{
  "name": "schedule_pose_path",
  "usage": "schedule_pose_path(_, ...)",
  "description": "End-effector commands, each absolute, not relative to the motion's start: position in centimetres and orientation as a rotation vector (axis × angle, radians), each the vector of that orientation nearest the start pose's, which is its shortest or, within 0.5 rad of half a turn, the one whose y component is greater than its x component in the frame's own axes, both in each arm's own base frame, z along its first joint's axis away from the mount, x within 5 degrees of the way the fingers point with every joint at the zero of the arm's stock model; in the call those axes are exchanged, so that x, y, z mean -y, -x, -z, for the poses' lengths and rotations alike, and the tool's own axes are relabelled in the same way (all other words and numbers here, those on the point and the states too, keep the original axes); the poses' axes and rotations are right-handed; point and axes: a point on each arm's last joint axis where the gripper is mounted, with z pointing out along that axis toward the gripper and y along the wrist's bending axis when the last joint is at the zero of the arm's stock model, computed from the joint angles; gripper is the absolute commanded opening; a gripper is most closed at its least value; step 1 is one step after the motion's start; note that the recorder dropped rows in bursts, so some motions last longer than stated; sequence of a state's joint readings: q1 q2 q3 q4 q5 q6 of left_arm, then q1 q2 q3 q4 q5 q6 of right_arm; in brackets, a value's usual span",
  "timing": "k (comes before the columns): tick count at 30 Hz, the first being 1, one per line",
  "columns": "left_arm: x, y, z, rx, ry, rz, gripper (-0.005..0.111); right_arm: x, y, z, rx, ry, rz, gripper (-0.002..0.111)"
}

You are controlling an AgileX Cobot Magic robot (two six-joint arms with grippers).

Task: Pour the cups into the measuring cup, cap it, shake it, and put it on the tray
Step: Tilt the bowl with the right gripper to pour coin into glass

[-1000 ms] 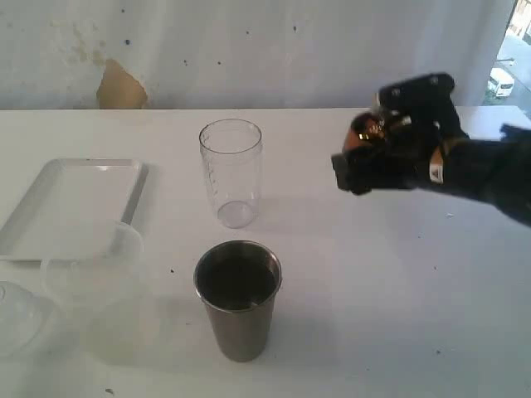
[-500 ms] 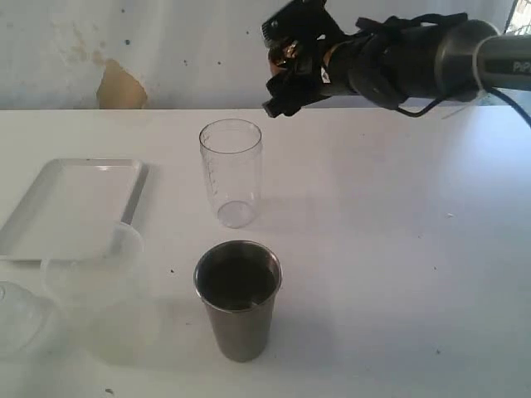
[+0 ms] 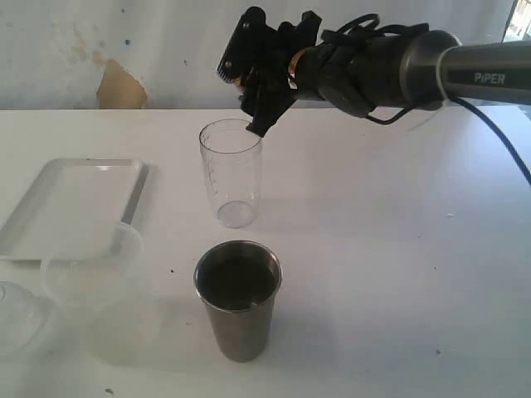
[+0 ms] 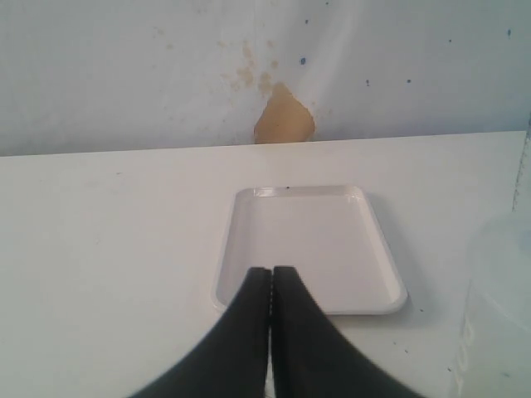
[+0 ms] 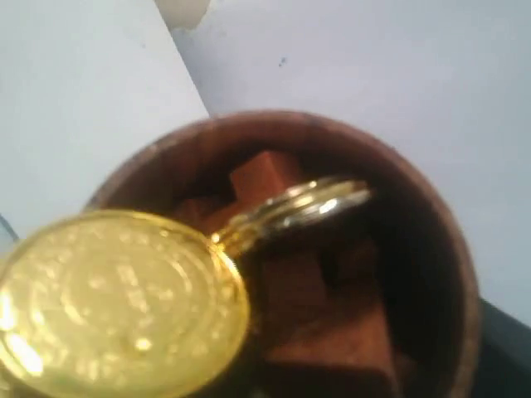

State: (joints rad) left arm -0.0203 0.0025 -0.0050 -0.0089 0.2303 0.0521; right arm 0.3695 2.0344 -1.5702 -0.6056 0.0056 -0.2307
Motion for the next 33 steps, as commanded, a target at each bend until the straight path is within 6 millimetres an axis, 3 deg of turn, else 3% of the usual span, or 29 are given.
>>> schedule_pose_path(1, 0.14, -5.55, -19.21, -1.715, -0.058, -0.014, 0.001, -17.52, -45.44, -25.6, -1.578, 1.155, 0.35, 0.0)
schedule_pose_path(16, 0.14, -5.55, -19.21, -1.715, -0.058, -0.014, 0.001, -17.52, -45.46, -25.52, -1.503, 1.268, 0.44, 0.0)
schedule_pose_path(33, 0.14, -5.55, -19.21, -1.715, -0.058, -0.014, 0.001, -17.44, -45.45, -25.42, -1.303, 1.535, 0.662, 0.0)
